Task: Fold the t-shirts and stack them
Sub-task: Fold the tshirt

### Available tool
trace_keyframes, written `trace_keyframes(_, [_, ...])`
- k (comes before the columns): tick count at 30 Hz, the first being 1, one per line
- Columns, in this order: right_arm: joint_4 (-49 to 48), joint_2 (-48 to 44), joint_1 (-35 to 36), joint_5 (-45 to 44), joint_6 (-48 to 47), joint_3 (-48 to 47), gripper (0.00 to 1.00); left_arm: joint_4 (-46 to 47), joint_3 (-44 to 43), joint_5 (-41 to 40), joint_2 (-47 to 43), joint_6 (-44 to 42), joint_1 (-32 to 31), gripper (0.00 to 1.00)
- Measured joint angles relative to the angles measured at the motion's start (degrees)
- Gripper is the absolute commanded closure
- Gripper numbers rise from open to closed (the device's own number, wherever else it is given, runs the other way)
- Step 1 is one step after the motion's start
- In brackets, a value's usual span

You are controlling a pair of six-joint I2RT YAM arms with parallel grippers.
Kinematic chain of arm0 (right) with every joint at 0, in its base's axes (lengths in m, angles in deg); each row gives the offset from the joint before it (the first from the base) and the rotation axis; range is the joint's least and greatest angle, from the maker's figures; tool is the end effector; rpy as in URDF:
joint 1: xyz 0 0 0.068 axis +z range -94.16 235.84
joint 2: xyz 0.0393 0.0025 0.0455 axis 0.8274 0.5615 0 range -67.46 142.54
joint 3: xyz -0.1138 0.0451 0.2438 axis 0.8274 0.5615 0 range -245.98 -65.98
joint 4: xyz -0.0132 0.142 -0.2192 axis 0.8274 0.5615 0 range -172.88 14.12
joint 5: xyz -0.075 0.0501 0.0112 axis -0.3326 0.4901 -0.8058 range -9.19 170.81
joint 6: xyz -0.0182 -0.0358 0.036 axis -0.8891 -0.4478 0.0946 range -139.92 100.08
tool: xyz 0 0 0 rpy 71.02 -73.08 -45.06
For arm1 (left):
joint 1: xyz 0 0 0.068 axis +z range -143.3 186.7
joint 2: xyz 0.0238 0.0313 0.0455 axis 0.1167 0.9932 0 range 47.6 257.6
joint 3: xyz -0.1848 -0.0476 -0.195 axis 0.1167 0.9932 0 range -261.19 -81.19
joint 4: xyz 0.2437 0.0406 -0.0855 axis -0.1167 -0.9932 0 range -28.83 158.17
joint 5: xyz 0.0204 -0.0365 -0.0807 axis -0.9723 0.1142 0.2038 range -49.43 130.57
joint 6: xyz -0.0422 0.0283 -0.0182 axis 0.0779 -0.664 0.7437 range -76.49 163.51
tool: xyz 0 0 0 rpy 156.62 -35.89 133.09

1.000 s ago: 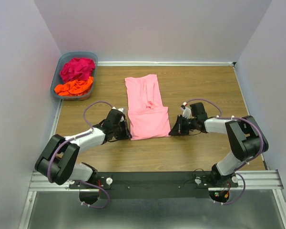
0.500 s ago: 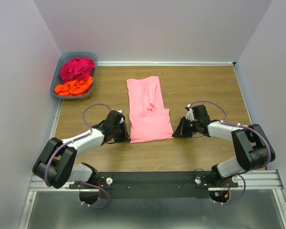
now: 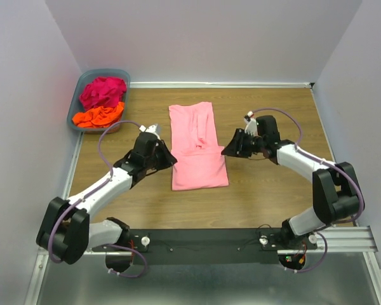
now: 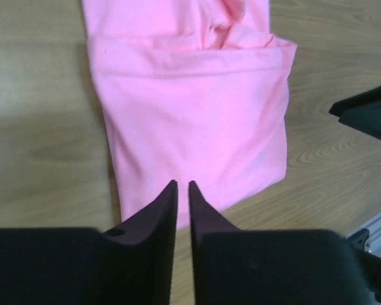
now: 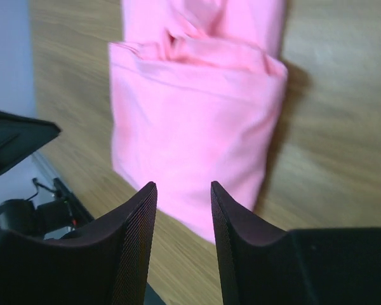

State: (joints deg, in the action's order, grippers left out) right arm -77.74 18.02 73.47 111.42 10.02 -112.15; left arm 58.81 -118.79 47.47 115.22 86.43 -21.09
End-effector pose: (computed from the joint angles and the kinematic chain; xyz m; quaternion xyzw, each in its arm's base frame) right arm 0.2818 0.1086 0.1946 -0.0063 0.8951 0.3734 0.2435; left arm 0.2156 -0.1186 0.2176 -0.0933 0.8979 -0.2912 0.3165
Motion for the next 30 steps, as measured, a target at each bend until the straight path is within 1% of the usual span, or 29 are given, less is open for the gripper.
trace_keyframes(3, [-3.48, 3.98, 0.0, 3.91, 0.04, -3.85, 0.52, 6.49, -0.13, 1.97, 3.56, -0.04, 1.42, 0.86])
trace_keyframes(6, [-9.84, 11.47, 0.0, 8.63, 0.55, -7.02, 0.53, 13.64, -0.2, 5.42, 11.28, -0.63, 3.13, 0.87])
trace_keyframes(11, [-15.87, 23.26, 0.0, 12.13, 1.18, -9.94, 0.53, 21.79, -0.2, 10.14, 23.56, -1.51, 7.06, 0.87])
trace_keyframes(13, [-18.29, 27.91, -0.15, 13.62, 2.38, -10.45, 0.53, 23.69, -0.2, 11.41, 26.36, -1.51, 9.25, 0.86])
trace_keyframes(15, [-20.37, 29.94, -0.5, 15.72, 3.26, -11.67, 0.53, 25.81, -0.2, 13.09, 27.91, -1.33, 10.78, 0.86])
trace_keyframes(17, [-21.97, 30.91, -0.7, 15.67, 3.26, -12.57, 0.53, 27.52, -0.2, 13.62, 28.59, -1.4, 11.8, 0.84])
trace_keyframes(20, [-22.62, 31.19, -0.92, 15.72, 3.1, -12.76, 0.53, 29.09, 0.52, 14.78, 28.79, -1.46, 12.81, 0.79])
trace_keyframes(22, [-22.14, 30.47, -0.92, 15.58, 3.08, -12.55, 0.53, 28.63, 0.96, 15.1, 27.8, -1.73, 12.9, 0.66])
trace_keyframes(23, [-21.75, 29.22, -0.92, 15.52, 3.1, -11.98, 0.53, 27.8, 1.31, 15.15, 26.62, -1.92, 12.9, 0.56])
trace_keyframes(24, [-21.51, 27.67, -0.9, 15.52, 3.23, -11.1, 0.53, 26.88, 1.64, 15.19, 25.31, -2.23, 12.9, 0.55])
trace_keyframes(26, [-21.16, 24.94, -0.7, 15.56, 3.39, -9.92, 0.54, 23.71, 2.73, 15.06, 19.85, -2.86, 12.5, 0.54])
trace_keyframes(27, [-21.05, 21.97, -0.33, 15.69, 3.85, -8.72, 0.61, 22.6, 2.95, 14.91, 17.68, -3.08, 12.28, 0.54])
trace_keyframes(28, [-21.05, 20.92, -0.07, 15.72, 3.98, -8.26, 0.65, 21.22, 3.1, 14.86, 14.53, -3.19, 11.82, 0.54])
trace_keyframes(29, [-21.16, 17.9, 1.29, 15.82, 4.5, -6.95, 0.68, 20.37, 3.26, 14.78, 11.93, -3.23, 10.91, 0.57])
trace_keyframes(30, [-21.14, 16.65, 2.25, 16.0, 4.57, -6.34, 0.71, 19.85, 3.43, 14.69, 9.16, -3.23, 9.51, 0.63])
